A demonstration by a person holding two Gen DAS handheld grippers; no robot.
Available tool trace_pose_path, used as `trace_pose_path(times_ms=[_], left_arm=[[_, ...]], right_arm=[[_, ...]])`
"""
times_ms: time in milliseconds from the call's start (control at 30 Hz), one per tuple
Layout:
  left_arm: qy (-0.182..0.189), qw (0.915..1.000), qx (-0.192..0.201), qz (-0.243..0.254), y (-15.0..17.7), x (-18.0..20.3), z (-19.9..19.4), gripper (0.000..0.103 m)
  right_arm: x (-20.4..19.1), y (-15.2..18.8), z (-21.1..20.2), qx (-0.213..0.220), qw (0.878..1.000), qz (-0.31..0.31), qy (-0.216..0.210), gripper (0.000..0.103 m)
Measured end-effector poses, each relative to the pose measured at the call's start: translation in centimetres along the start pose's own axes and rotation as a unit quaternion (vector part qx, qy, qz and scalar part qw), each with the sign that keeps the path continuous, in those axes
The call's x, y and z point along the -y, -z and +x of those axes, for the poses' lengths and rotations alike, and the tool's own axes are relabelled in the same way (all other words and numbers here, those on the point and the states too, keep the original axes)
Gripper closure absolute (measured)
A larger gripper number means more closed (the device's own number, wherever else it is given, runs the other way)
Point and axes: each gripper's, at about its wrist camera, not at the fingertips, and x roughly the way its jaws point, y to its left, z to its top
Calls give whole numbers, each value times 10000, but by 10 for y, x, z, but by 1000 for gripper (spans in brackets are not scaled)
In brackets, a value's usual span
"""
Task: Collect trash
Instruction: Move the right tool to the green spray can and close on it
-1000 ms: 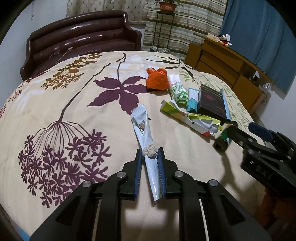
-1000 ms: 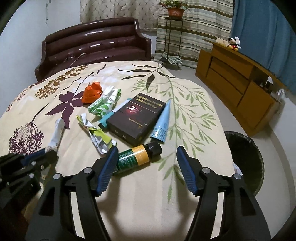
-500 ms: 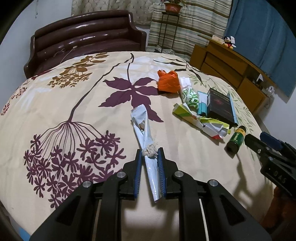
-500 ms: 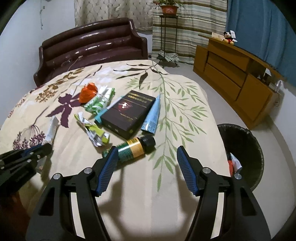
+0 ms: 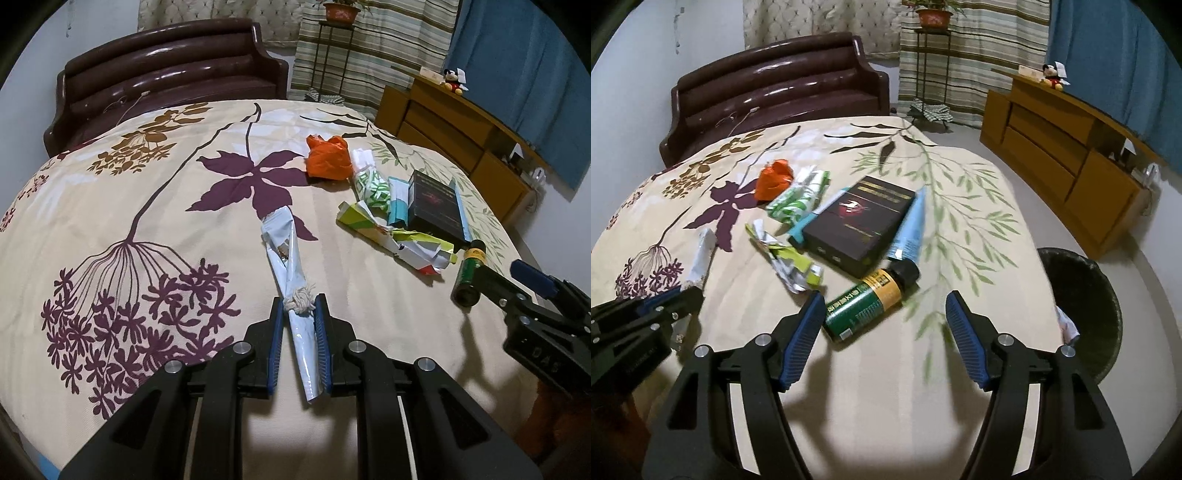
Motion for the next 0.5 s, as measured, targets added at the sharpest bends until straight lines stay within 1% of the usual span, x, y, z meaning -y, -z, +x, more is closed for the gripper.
trace_pose_path(times_ms=[200, 333, 500], left_arm=[[29, 10000, -19, 59, -2, 6, 2, 85], [25, 9999, -31, 96, -3, 10, 4, 85], [2, 10000, -35, 72, -5, 9, 5, 85]], right_arm=[[21, 5, 0, -84, 9997, 176, 169, 37], [29, 3, -1, -51, 9994, 339, 87, 37], [24, -2, 3, -49, 9996, 292, 0, 37]])
